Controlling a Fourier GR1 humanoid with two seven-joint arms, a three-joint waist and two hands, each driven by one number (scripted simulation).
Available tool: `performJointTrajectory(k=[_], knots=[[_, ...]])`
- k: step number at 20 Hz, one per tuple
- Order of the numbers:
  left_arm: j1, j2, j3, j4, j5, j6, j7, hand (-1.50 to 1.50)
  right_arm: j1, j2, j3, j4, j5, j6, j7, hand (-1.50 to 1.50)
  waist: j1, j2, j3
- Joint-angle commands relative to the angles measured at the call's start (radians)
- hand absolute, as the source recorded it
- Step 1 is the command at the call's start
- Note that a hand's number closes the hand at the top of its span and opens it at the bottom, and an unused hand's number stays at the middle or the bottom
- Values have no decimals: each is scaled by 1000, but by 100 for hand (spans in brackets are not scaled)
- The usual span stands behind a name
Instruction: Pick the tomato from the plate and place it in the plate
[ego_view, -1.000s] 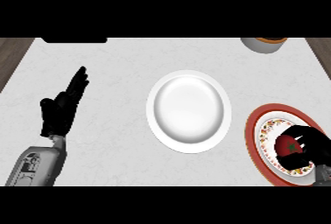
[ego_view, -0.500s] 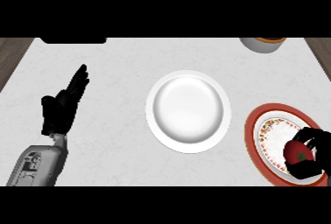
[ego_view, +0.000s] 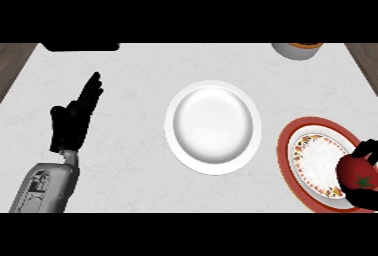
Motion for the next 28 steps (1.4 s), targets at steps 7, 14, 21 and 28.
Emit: performJointTrajectory(k=[7,14,21,28], knots=[[-25,-21,-15,-47,-19,6,69,0,-96,74,114,-274,-12,48,5,150,17,3,0],[-1,-20,3,20,-24,-17,-39,0,-412,237,302,-113,69,147,227,150,32,7,-1],[-41,-15,36,93,-19,-36,-69,0,-565,390,304,228,62,56,132,150,27,9,0],[-12,-14,28,36,-19,-52,-44,0,-710,459,405,499,280,70,233,150,29,8,0]])
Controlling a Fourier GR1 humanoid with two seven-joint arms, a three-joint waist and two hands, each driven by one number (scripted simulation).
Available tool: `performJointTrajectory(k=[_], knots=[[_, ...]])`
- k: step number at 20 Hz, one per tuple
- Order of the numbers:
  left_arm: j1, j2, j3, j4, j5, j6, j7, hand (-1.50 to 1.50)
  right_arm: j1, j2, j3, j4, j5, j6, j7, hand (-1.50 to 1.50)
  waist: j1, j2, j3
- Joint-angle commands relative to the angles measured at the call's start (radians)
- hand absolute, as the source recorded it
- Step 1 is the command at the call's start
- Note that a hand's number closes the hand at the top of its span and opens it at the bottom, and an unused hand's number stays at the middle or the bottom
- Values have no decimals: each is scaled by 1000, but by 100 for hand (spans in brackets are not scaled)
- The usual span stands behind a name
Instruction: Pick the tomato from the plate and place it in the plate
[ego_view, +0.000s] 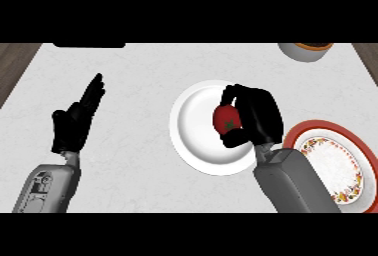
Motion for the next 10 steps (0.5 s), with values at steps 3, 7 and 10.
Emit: performJointTrajectory(k=[3,7,10], knots=[[-6,8,7,-73,12,-15,64,0,-122,77,-15,318,-5,-100,23,150,7,0,1],[-5,-4,1,-41,13,-26,52,0,-195,79,-3,477,-159,-180,47,-150,14,2,1],[-25,9,16,8,-4,-29,16,0,-231,80,57,598,-249,-315,2,-150,9,2,1]])
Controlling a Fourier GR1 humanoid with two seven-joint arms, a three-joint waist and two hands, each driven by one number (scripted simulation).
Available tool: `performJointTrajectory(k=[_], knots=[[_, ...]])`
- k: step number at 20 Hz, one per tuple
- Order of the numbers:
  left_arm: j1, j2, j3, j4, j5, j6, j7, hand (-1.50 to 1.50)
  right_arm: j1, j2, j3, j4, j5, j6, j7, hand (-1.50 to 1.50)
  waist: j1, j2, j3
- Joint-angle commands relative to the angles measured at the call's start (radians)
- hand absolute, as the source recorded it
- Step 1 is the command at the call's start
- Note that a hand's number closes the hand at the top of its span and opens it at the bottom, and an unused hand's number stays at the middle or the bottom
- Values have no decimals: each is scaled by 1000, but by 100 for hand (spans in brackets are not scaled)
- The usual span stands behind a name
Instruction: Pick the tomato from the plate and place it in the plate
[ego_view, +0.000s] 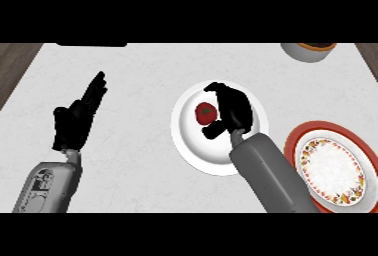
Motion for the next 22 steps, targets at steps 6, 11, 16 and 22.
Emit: performJointTrajectory(k=[6,11,16,22], knots=[[-60,-8,17,26,-18,21,46,0,-40,9,-19,118,-293,-154,-223,-150,-16,-3,1],[19,21,24,-33,7,-24,3,0,-9,9,-77,68,-436,-346,-309,-150,-2,-5,1],[45,-5,24,-25,-16,18,-5,0,136,-38,-184,-138,-467,-340,-298,-150,-35,-11,0],[15,15,41,-20,2,-17,15,0,353,-216,-303,-352,-614,-185,-374,-150,-37,-9,0]])
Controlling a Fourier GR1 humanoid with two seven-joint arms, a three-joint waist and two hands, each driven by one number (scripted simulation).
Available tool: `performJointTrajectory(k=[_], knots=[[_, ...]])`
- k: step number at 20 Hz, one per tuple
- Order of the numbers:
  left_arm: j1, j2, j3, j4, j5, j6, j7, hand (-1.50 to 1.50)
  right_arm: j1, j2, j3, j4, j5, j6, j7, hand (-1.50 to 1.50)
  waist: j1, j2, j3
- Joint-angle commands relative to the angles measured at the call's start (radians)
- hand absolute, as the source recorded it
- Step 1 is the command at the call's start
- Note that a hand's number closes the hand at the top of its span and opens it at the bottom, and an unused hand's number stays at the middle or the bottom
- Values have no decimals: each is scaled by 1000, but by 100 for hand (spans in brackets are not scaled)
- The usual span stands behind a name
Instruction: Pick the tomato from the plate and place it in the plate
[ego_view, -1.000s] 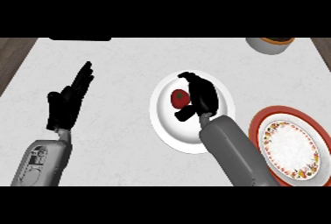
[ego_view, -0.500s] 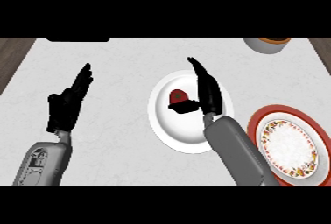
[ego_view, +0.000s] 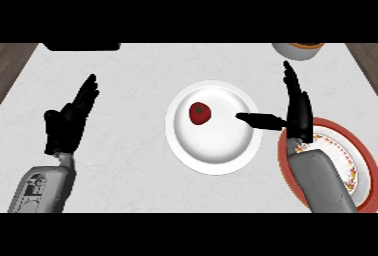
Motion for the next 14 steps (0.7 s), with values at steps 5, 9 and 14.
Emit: performJointTrajectory(k=[5,9,14], knots=[[-14,-28,-4,35,-21,13,-30,0,284,-142,-148,-211,-185,175,-120,-150,3,3,0],[-5,-35,-20,-23,-36,17,35,0,321,-223,-245,-165,-263,304,-200,-150,8,3,0],[-5,-23,17,38,-13,-30,-39,0,269,-228,-327,-40,-289,364,-273,-150,12,5,0]])
